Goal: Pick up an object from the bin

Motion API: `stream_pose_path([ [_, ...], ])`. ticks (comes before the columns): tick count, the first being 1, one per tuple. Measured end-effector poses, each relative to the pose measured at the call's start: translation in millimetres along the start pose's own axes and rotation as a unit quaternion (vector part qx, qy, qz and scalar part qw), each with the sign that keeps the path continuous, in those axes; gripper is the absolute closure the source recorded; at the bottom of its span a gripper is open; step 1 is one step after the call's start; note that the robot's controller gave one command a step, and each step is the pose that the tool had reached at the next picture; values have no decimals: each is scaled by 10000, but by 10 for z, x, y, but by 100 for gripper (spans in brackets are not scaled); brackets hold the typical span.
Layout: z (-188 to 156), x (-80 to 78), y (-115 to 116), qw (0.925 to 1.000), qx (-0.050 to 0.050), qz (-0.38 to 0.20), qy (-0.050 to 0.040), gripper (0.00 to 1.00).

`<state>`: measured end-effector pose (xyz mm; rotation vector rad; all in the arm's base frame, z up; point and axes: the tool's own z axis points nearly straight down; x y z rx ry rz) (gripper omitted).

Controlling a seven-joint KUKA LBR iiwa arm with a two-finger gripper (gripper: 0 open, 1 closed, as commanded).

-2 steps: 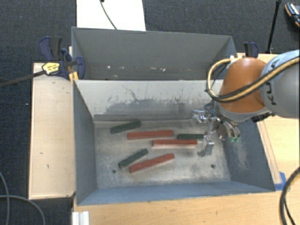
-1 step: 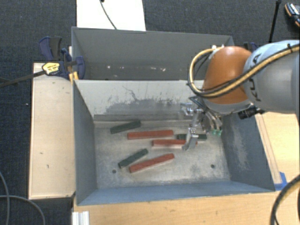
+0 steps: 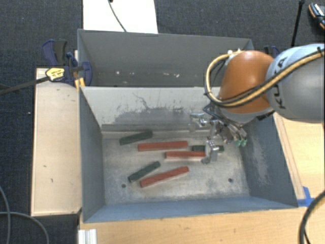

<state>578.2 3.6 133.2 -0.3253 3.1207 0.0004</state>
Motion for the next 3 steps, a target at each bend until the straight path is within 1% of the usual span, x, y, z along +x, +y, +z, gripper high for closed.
stream_pose_path([
  [1, 431, -144, 480, 9985, -1, 540, 1, 0],
  [2, 607, -280, 579, 9999, -11, -151, 8, 100],
  [3, 607, -281, 580, 9999, -10, -158, 8, 100],
])
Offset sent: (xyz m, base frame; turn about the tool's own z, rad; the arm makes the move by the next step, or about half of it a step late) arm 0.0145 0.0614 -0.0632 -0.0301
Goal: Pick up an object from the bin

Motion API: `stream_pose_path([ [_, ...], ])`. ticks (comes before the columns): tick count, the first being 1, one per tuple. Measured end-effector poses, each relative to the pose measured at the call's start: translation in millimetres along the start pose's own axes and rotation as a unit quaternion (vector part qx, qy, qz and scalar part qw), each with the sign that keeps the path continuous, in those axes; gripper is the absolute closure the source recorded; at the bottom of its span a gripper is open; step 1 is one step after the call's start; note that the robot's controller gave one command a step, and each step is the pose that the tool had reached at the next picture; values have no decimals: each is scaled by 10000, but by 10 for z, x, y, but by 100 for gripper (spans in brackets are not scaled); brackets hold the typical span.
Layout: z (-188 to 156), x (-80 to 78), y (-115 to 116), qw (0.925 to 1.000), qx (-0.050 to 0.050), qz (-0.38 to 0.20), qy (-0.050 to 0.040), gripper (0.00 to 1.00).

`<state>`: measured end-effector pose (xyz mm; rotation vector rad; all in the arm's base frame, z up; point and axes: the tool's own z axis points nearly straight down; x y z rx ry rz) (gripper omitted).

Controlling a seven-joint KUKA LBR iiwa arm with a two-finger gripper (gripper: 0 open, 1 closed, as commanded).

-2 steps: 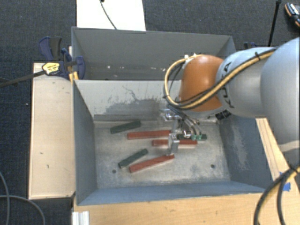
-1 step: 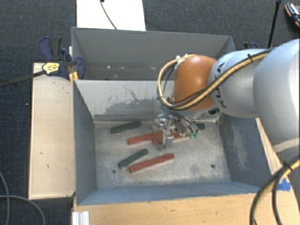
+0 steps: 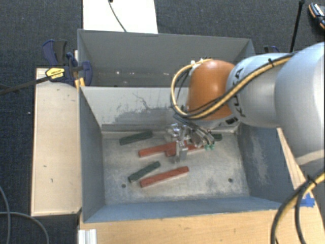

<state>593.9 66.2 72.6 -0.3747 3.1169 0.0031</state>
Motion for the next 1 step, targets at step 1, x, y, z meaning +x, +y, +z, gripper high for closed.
stream_pose_path([
  [1, -974, -17, 1, 10000, 12, -6, -23, 100],
])
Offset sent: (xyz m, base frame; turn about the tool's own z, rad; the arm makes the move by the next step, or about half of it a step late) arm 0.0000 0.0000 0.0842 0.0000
